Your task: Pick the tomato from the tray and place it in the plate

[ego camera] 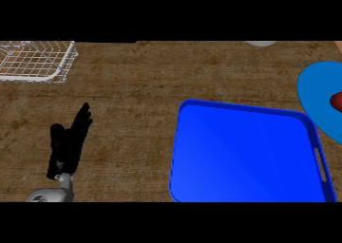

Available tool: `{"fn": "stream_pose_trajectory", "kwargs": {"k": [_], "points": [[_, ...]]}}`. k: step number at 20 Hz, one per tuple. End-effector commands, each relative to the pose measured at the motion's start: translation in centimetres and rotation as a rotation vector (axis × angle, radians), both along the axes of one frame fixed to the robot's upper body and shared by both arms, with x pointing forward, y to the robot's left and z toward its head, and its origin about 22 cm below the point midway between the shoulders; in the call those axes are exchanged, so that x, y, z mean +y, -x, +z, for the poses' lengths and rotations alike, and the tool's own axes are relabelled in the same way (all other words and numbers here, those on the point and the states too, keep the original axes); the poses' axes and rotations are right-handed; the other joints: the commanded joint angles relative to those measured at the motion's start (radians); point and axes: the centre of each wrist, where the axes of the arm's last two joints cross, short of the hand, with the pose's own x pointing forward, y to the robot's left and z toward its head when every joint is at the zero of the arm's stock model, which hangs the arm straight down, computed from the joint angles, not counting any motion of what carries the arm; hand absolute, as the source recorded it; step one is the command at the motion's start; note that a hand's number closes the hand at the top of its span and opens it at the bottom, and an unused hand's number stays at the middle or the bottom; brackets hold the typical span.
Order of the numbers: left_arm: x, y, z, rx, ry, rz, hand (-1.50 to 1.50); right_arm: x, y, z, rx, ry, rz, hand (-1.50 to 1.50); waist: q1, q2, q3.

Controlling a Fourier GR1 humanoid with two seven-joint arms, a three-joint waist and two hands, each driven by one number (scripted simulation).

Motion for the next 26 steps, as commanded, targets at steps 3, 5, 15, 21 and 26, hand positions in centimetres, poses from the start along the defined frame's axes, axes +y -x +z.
{"fn": "stream_pose_trajectory", "kwargs": {"k": [3, 5, 15, 21, 26], "points": [[-1.4, 1.2, -0.4, 0.007, 0.016, -0.026, 0.0, -0.7, 1.4, -0.7, -0.024, 0.012, 0.016, -1.5, 0.009, 0.002, 0.001], [1.0, 0.1, 0.2, -0.006, -0.009, -0.003, 0.0, 0.8, 0.5, -2.2, -0.018, 0.015, 0.029, -1.5, 0.007, 0.003, 0.001], [-0.1, -0.9, 1.0, 0.009, 0.0, -0.008, 0.0, 1.5, -0.4, -2.1, 0.062, 0.099, -0.069, -1.5, 0.0, -0.001, -0.001], [-1.2, -0.4, 0.1, 0.004, -0.002, -0.015, 0.0, 0.7, 1.1, -2.8, 0.065, 0.12, -0.13, -1.5, 0.015, 0.007, 0.002], [-0.8, -0.6, 0.5, -0.001, 0.005, -0.007, 0.0, -0.9, 3.2, -2.7, 0.091, 0.13, -0.14, -1.5, 0.007, 0.003, 0.002]]}}
